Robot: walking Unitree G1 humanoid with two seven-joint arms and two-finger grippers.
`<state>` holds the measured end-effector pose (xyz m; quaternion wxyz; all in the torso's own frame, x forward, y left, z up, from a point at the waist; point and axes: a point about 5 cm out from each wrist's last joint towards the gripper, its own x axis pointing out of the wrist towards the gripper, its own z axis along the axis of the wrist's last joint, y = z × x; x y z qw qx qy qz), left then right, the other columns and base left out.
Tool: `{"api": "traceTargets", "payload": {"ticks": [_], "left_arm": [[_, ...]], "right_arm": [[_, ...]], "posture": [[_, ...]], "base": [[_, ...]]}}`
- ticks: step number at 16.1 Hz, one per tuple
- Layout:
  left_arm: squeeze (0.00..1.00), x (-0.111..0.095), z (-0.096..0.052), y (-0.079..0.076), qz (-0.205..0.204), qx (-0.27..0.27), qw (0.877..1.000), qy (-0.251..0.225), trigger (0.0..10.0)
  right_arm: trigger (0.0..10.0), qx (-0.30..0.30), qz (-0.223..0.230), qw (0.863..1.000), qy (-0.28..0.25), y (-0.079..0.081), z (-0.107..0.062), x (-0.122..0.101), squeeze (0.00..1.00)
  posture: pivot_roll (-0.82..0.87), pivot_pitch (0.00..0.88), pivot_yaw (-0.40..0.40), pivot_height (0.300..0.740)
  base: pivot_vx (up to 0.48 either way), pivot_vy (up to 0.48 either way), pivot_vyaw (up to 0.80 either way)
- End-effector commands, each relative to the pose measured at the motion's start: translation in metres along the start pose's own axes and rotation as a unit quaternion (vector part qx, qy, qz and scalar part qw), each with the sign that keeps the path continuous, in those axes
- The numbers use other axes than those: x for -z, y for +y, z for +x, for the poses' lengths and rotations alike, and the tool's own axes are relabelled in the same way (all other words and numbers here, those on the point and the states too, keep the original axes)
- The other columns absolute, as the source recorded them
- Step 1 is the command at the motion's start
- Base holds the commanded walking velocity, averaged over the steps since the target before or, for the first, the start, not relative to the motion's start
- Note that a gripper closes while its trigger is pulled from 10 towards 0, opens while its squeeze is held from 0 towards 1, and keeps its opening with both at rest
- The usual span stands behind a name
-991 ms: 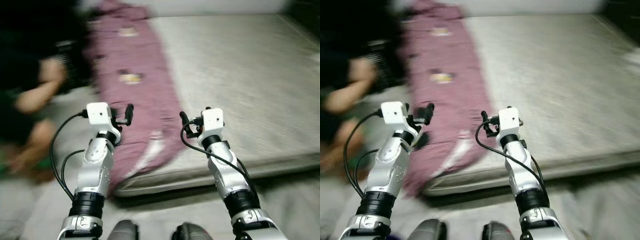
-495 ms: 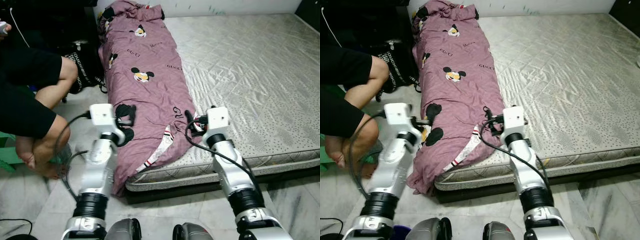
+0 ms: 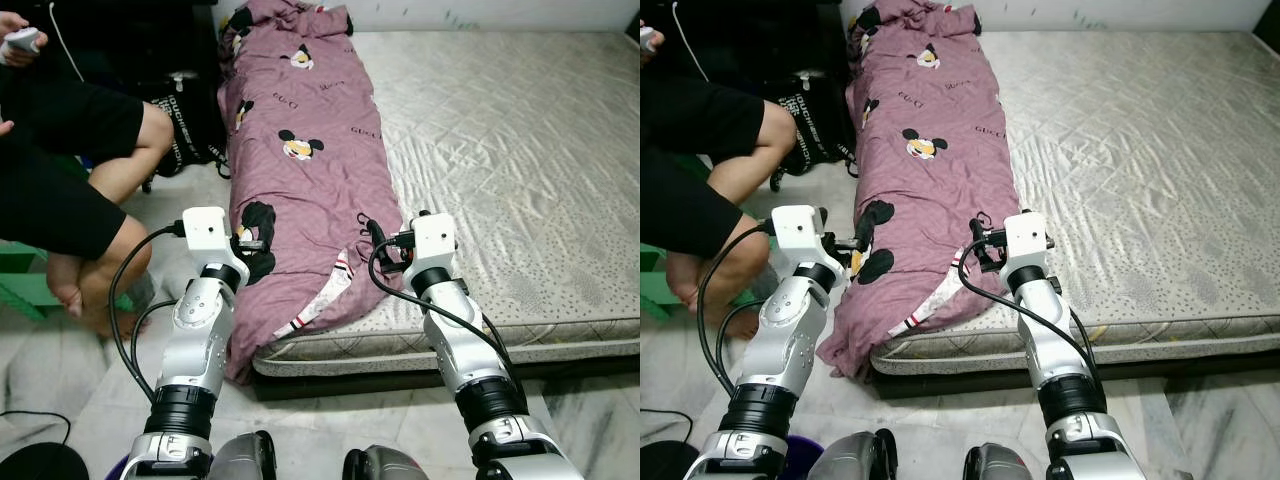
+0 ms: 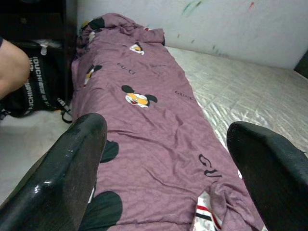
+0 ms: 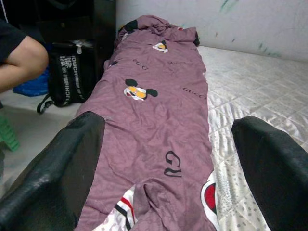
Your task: Clean up the room
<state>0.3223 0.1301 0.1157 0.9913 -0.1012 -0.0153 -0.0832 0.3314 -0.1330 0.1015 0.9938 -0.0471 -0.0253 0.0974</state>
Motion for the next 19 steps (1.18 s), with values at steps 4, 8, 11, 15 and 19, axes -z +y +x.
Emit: {"api": "traceTargets", "payload": {"ticks": [4, 8, 11, 15, 19], "left_arm": [[0.0, -0.0014, -0.0008, -0.0012, 0.0, 0.011, 1.0, -0.003, 10.0], [0.0, 0.0002, -0.0017, -0.0015, -0.001, 0.01, 1.0, 0.001, 10.0], [0.0, 0.0005, -0.0006, -0.0021, -0.003, 0.009, 1.0, 0.003, 10.0], [0.0, 0.0012, 0.0007, -0.0051, -0.007, 0.006, 1.0, 0.004, 10.0], [0.0, 0.002, 0.0009, -0.0042, -0.012, 0.002, 1.0, 0.006, 10.0]], "right_arm": [[10.0, 0.003, 0.0, 1.0, 0.004, -0.0001, -0.0002, 0.0012, 0.0], [10.0, 0.005, 0.001, 1.0, 0.004, -0.0004, -0.0001, 0.0011, 0.0], [10.0, 0.007, 0.002, 1.0, 0.005, -0.001, 0.0002, 0.0011, 0.0], [10.0, 0.006, -0.007, 1.0, 0.005, -0.0021, -0.0001, 0.0018, 0.0], [10.0, 0.006, -0.007, 1.0, 0.007, -0.0029, 0.0001, 0.0026, 0.0]], "posture": [[-0.03, 0.118, -0.013, 0.74], [-0.03, 0.125, -0.012, 0.74], [-0.03, 0.127, -0.011, 0.74], [-0.03, 0.126, -0.011, 0.74], [-0.03, 0.125, -0.012, 0.74]], "base": [[0.304, 0.0, 0.0], [0.317, 0.0, 0.0], [0.091, 0.0, 0.0], [0.0, 0.0, 0.0], [0.0, 0.0, 0.0]]}}
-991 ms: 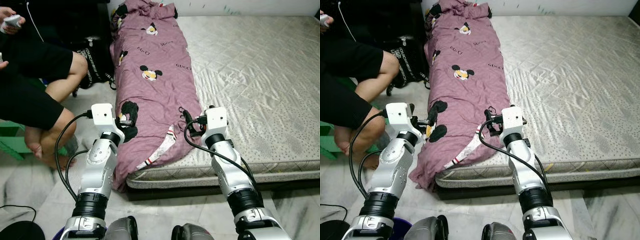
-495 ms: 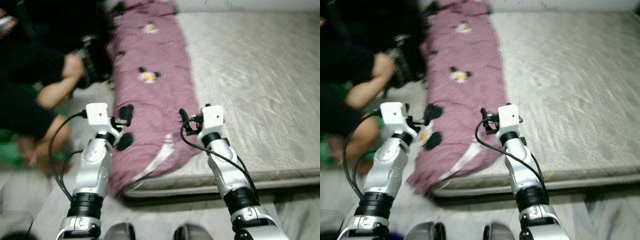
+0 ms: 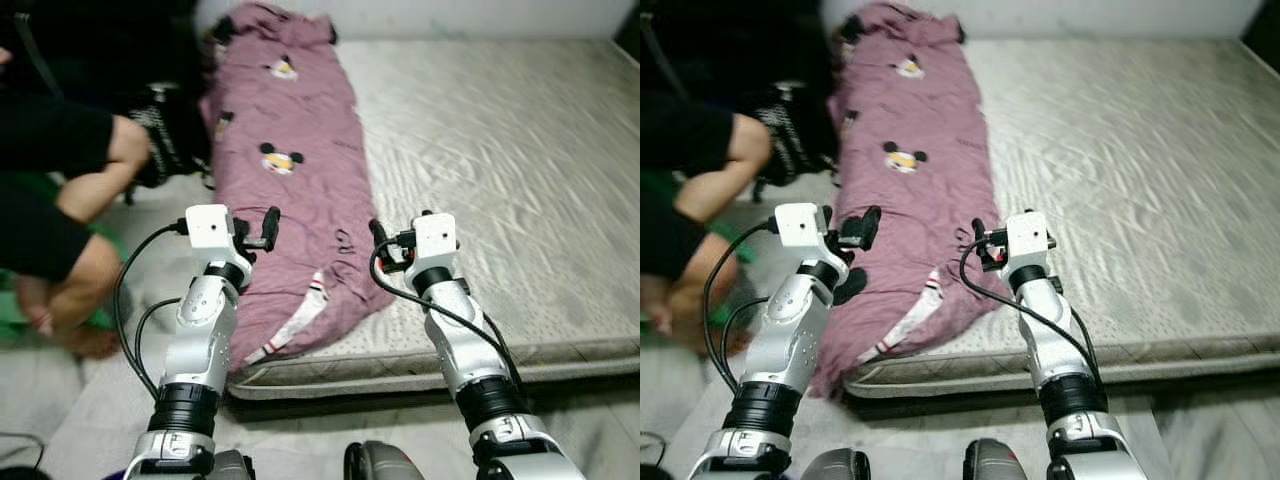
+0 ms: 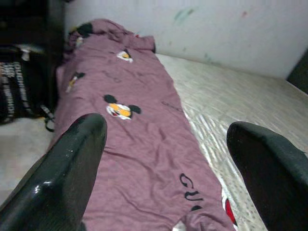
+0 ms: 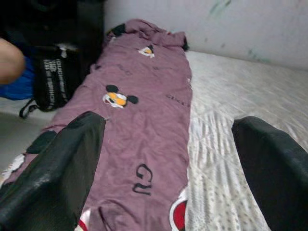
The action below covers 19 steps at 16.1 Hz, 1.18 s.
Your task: Clean up the room
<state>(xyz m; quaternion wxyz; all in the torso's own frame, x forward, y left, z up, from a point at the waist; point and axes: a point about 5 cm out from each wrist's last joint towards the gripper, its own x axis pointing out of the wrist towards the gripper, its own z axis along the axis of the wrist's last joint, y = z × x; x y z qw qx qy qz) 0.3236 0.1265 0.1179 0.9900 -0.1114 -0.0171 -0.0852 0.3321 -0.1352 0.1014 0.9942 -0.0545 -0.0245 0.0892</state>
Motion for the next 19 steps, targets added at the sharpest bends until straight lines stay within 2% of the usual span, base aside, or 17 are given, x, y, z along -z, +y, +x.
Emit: {"api": "traceTargets", "payload": {"ticks": [1, 3, 8, 11, 15, 16, 17, 18, 19], "left_arm": [[0.0, 0.003, -0.001, -0.001, -0.004, 0.003, 1.0, 0.007, 10.0], [0.0, 0.003, -0.001, -0.001, -0.001, 0.004, 1.0, 0.007, 10.0], [0.0, 0.002, -0.001, -0.002, 0.001, 0.005, 1.0, 0.005, 10.0], [0.0, 0.004, -0.004, 0.003, 0.009, -0.006, 1.0, 0.011, 10.0], [0.0, -0.005, -0.007, 0.02, 0.057, -0.031, 0.998, 0.001, 10.0], [0.0, -0.004, -0.012, 0.026, 0.094, -0.035, 0.995, 0.009, 10.0], [0.0, -0.001, -0.019, 0.033, 0.112, -0.034, 0.993, 0.019, 10.0], [0.0, 0.005, -0.028, 0.041, 0.113, -0.031, 0.992, 0.036, 10.0], [0.0, 0.008, -0.031, 0.043, 0.112, -0.032, 0.992, 0.042, 10.0]], "right_arm": [[10.0, -0.004, -0.003, 1.0, 0.004, 0.0, 0.0, 0.002, 0.0], [10.0, 0.0, 0.003, 1.0, 0.006, -0.001, 0.0, 0.003, 0.0], [10.0, 0.002, 0.005, 1.0, 0.007, -0.001, 0.0, 0.003, 0.0], [10.0, 0.007, 0.007, 1.0, 0.006, -0.004, 0.0, 0.002, 0.0], [10.0, 0.004, 0.016, 1.0, 0.002, -0.003, -0.004, 0.002, 0.0], [10.0, 0.001, 0.017, 1.0, 0.0, -0.002, -0.003, 0.002, 0.0], [10.0, 0.0, 0.02, 1.0, -0.001, 0.0, -0.003, 0.002, 0.0], [10.0, -0.002, 0.022, 1.0, 0.0, 0.003, -0.005, 0.004, 0.0], [10.0, -0.002, 0.024, 1.0, 0.001, 0.005, -0.007, 0.005, 0.0]], "posture": [[-0.03, 0.125, -0.013, 0.74], [-0.03, 0.126, -0.013, 0.74], [-0.03, 0.127, -0.012, 0.74], [-0.04, 0.126, 0.002, 0.74], [-0.01, 0.124, -0.013, 0.74], [0.01, 0.131, -0.012, 0.74], [0.02, 0.133, -0.006, 0.74], [0.02, 0.127, -0.007, 0.74], [0.02, 0.124, -0.007, 0.74]], "base": [[0.0, 0.48, 0.0], [0.0, 0.454, 0.0], [0.0, 0.0, 0.0], [0.0, 0.0, 0.0], [0.0, 0.0, 0.0], [0.0, 0.0, 0.0], [0.0, 0.0, 0.0], [0.0, 0.0, 0.0], [0.0, 0.0, 0.0]]}}
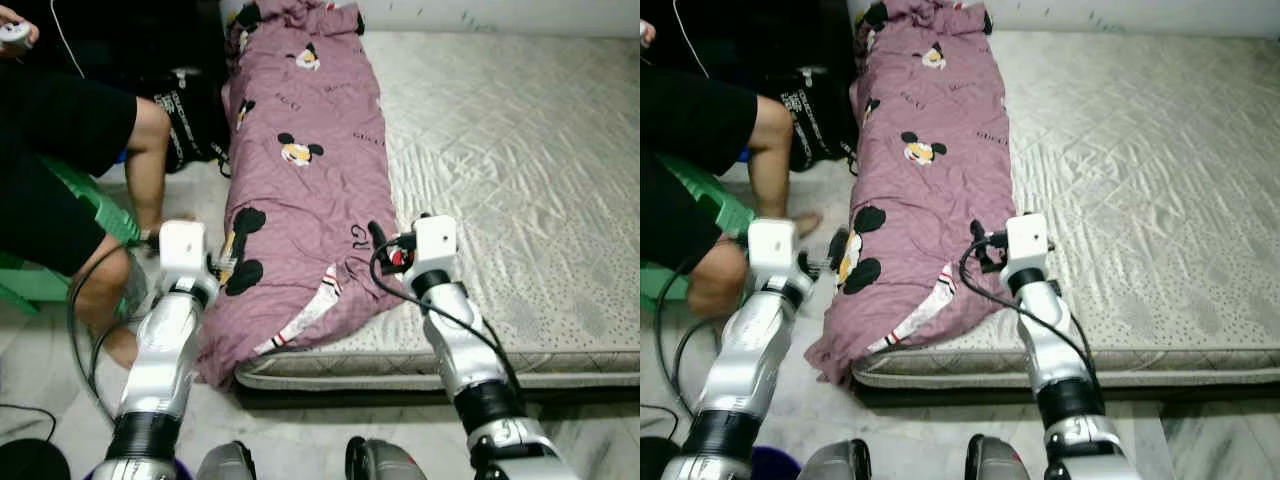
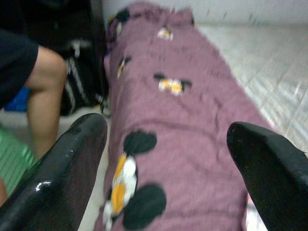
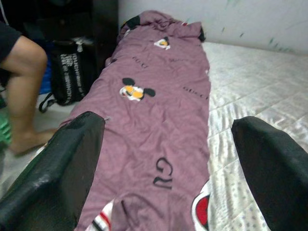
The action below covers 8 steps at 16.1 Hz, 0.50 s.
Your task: Clean up the room
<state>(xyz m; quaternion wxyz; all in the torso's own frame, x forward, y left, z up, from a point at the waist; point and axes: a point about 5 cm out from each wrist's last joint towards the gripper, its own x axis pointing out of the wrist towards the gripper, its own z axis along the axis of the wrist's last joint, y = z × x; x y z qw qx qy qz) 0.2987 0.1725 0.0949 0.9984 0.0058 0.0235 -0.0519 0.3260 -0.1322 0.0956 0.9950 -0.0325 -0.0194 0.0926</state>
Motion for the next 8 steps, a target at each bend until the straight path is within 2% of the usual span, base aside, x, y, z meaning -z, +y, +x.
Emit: {"api": "traceTargets", "payload": {"ticks": [1, 6, 8], "left_arm": [[0.0, 0.001, -0.004, 0.001, 0.017, 0.007, 1.0, 0.005, 10.0], [0.0, 0.004, -0.012, -0.009, 0.039, 0.036, 0.999, -0.01, 10.0], [0.0, 0.007, -0.013, -0.009, 0.015, 0.012, 1.0, -0.003, 10.0]], "right_arm": [[10.0, -0.002, 0.005, 1.0, 0.0, 0.003, -0.005, 0.002, 0.0], [10.0, 0.009, 0.003, 1.0, 0.005, -0.003, -0.014, 0.005, 0.0], [10.0, 0.01, 0.006, 1.0, 0.019, -0.003, -0.021, 0.01, 0.0]], "posture": [[0.02, 0.123, -0.007, 0.74], [-0.01, 0.171, 0.006, 0.74], [-0.02, 0.181, -0.006, 0.74]], "base": [[0.0, 0.0, 0.0], [0.0, 0.0, 0.0], [0.0, 0.0, 0.0]]}}
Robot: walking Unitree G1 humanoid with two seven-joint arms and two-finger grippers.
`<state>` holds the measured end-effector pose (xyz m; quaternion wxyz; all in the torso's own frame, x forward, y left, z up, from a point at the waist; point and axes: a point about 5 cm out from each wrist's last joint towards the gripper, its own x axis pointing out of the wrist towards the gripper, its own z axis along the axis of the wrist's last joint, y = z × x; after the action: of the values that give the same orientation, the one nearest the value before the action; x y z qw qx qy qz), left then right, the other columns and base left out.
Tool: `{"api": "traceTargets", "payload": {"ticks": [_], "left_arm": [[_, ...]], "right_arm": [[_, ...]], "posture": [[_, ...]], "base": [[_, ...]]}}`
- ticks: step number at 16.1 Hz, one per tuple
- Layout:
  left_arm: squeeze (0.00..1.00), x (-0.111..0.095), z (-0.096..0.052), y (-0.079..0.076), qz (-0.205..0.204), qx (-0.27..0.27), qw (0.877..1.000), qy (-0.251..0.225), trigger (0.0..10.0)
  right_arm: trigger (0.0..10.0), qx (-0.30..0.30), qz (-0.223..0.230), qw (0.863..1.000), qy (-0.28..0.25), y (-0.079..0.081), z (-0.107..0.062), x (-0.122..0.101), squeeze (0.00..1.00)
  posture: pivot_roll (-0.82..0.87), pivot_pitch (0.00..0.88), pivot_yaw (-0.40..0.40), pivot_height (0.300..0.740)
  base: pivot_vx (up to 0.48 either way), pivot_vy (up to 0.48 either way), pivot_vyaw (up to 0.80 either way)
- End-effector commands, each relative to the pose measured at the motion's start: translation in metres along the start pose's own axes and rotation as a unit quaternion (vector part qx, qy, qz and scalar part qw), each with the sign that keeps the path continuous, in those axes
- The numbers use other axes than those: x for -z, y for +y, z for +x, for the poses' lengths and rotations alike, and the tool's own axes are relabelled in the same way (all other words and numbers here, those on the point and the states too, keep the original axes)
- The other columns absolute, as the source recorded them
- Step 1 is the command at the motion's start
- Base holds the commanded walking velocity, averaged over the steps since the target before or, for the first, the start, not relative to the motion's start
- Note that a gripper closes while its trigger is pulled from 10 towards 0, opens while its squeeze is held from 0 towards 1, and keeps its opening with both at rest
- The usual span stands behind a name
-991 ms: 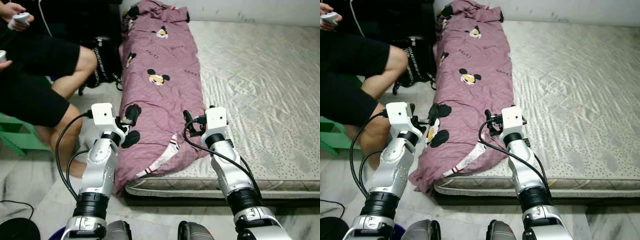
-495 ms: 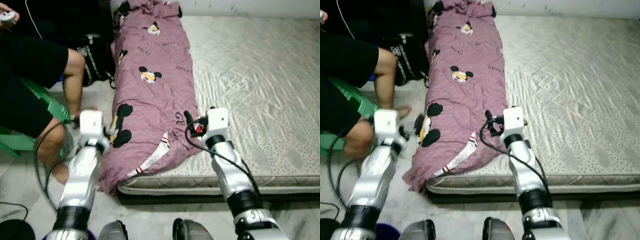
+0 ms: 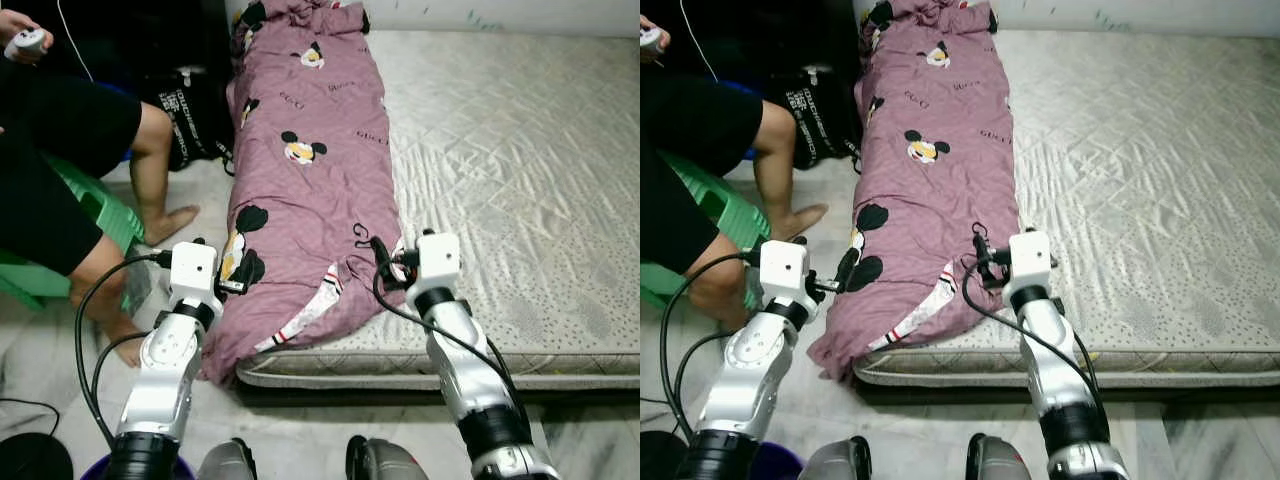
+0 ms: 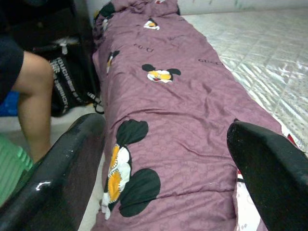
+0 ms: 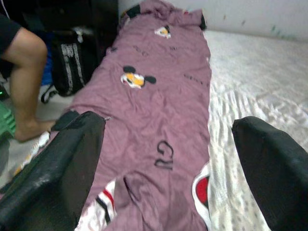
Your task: Clean up the room
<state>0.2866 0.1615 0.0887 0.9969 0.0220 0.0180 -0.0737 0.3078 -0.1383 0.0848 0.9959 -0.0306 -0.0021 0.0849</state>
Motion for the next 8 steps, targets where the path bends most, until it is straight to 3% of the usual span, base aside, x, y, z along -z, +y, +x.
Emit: {"api": "traceTargets", "payload": {"ticks": [1, 2, 4, 8], "left_arm": [[0.0, -0.001, -0.001, 0.004, -0.011, -0.02, 1.0, 0.0, 10.0], [0.0, -0.003, 0.001, 0.004, -0.011, -0.02, 1.0, -0.003, 10.0], [0.0, -0.005, 0.003, 0.004, -0.011, -0.02, 1.0, -0.006, 10.0], [0.0, -0.01, 0.007, 0.003, -0.019, -0.023, 0.999, -0.014, 10.0]], "right_arm": [[10.0, -0.007, 0.004, 1.0, 0.004, 0.001, -0.002, -0.001, 0.0], [10.0, -0.014, 0.005, 1.0, 0.001, 0.002, 0.0, -0.002, 0.0], [10.0, -0.02, -0.008, 1.0, -0.007, 0.006, 0.006, -0.008, 0.0], [10.0, -0.02, 0.012, 1.0, -0.011, 0.012, 0.008, -0.013, 0.0]], "posture": [[-0.01, 0.19, -0.014, 0.74], [-0.01, 0.201, -0.016, 0.74], [-0.01, 0.214, -0.015, 0.74], [-0.01, 0.23, -0.008, 0.74]], "base": [[0.0, 0.0, -0.8], [0.0, 0.0, -0.8], [0.0, 0.0, 0.0], [0.0, 0.0, 0.0]]}}
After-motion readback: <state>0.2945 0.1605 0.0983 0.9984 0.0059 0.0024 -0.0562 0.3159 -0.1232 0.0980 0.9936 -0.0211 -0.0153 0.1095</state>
